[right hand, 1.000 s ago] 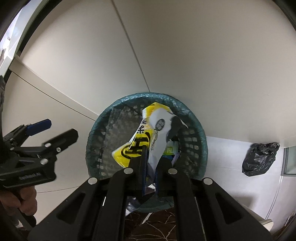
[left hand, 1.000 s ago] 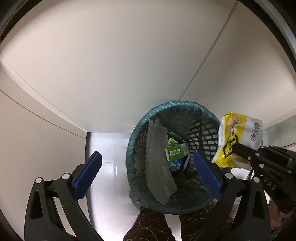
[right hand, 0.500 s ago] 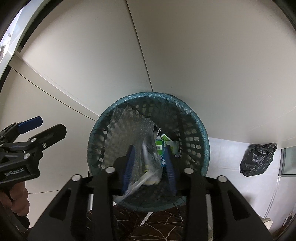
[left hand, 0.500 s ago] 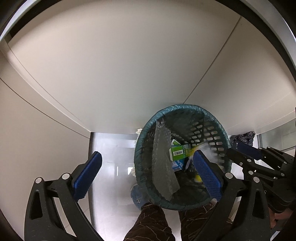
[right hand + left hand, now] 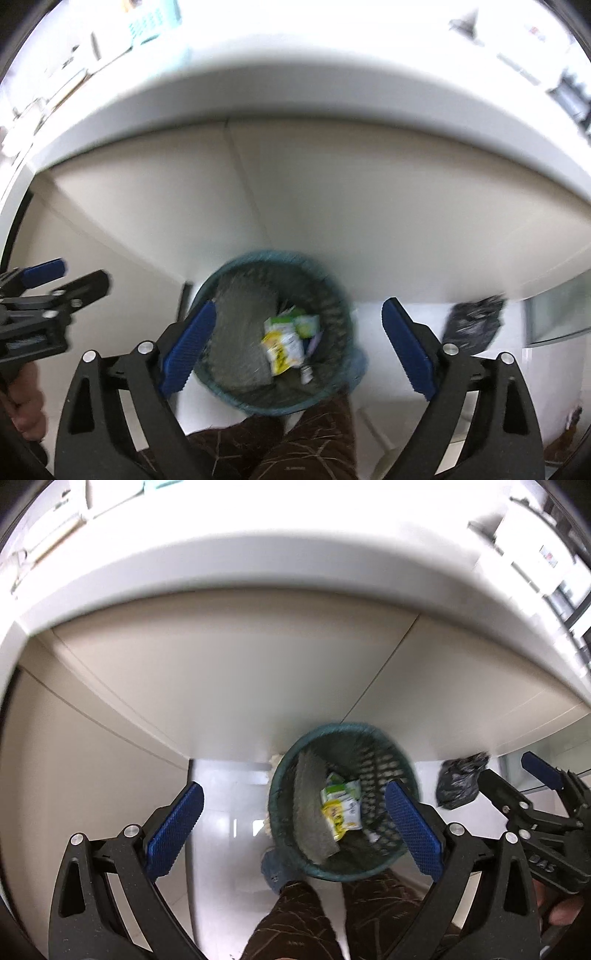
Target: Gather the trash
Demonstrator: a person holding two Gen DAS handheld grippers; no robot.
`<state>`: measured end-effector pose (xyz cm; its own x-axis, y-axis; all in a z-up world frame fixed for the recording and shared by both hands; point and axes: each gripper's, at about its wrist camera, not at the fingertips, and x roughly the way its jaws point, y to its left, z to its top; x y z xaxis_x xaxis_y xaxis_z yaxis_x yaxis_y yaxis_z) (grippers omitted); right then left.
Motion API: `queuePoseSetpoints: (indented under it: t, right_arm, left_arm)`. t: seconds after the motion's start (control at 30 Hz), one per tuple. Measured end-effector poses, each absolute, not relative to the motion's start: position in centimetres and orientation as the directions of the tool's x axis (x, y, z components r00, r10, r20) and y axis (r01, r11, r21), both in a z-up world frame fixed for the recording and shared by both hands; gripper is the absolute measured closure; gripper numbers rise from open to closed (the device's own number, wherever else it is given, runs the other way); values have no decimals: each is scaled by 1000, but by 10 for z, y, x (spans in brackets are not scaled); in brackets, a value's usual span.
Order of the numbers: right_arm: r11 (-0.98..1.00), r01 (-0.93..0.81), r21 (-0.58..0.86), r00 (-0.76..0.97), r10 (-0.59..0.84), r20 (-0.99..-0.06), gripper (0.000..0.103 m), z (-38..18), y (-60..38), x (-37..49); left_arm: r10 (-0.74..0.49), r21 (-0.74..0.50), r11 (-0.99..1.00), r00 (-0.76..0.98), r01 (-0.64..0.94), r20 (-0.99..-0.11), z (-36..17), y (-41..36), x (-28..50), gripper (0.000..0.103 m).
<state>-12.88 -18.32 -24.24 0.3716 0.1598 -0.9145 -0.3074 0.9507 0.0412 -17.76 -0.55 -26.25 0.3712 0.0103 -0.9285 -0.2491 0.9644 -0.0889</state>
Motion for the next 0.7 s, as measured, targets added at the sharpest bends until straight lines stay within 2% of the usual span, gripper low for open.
queuePoseSetpoints:
  t: [0.17,0.4,0.7]
  right_arm:
    - [968,-251,-13,474,111,-873,12,-173,-191,-127]
    - [978,-208,14,549,129,-826,9,-87,-207,-132]
    - [952,-303,49,575,223,-787,8,-4,-206,-139]
  left_arm:
    - [31,-70,975,440,-211,-898,-198,-13,-168,6]
    - [36,-63,981,491,-185,-870,-122,-20,-171,6]
    - [79,-49,974,536,-221,-840,-38,-22,-187,6]
